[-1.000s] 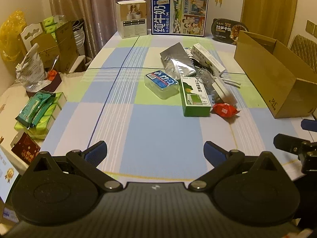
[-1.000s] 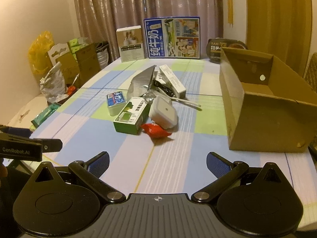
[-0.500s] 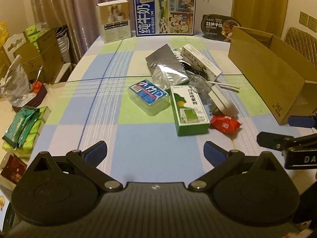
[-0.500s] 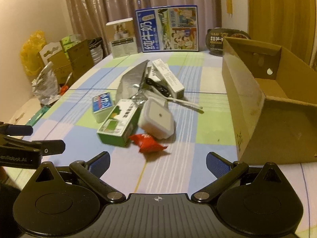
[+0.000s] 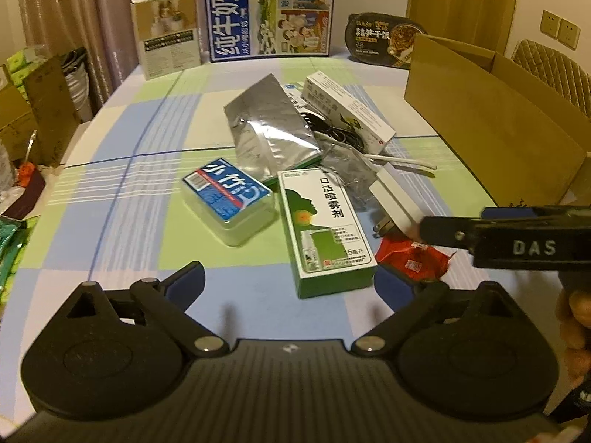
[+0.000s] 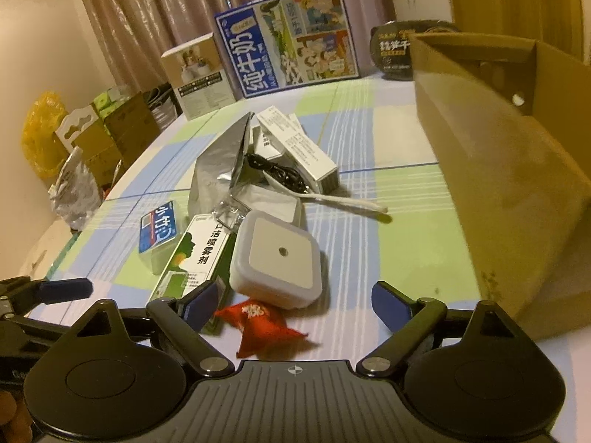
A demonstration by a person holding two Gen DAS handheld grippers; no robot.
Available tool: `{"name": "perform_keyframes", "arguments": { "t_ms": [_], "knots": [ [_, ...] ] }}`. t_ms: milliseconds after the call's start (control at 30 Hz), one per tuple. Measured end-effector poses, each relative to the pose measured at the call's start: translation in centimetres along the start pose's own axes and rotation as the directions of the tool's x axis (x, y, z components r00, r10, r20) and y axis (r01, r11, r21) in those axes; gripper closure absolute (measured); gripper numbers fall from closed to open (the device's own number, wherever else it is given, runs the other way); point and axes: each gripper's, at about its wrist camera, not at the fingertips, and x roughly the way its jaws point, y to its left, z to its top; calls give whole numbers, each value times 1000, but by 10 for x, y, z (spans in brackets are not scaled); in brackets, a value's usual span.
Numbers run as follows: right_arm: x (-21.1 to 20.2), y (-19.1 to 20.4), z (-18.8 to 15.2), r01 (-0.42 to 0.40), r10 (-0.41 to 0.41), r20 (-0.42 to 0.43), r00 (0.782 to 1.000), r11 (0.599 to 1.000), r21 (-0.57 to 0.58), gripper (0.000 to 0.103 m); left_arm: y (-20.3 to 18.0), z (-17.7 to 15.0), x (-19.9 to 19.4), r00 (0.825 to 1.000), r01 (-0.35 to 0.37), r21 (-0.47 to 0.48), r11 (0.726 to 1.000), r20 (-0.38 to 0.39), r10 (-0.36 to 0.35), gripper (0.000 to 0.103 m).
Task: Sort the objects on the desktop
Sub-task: 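Grasp the white square night-light with the right gripper while the left gripper grasps the green spray box, then lift both held items and carry them over the cardboard box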
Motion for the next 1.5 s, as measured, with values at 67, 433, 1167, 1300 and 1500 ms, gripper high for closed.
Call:
{"name": "perform_keyframes", "arguments": {
  "t_ms": [67, 433, 1167, 1300, 1500],
  "knots": [
    [7, -4, 2, -6, 7, -5, 1000, 1000, 14, 20, 0, 1, 7, 1000, 6, 4, 1000, -11, -6, 11],
    [32, -13, 8, -97, 101, -34, 994, 988, 118, 41, -4, 4, 26, 999, 48, 4, 999, -2, -48, 14],
    [-15, -9, -17, 44, -45, -13, 999, 997, -71, 41, -19, 6, 25, 999, 5, 20, 1000, -48, -4, 52],
    [-35, -1, -31, 76, -82, -34, 996, 986, -147, 41, -29, -13, 1, 997, 10, 17, 1000, -81, -9, 52],
    [-61, 4, -60, 116, -133, -59, 989, 963, -242, 41, -41, -49, -35, 993, 16, 10, 1000, -115, -15, 52]
  ]
}}
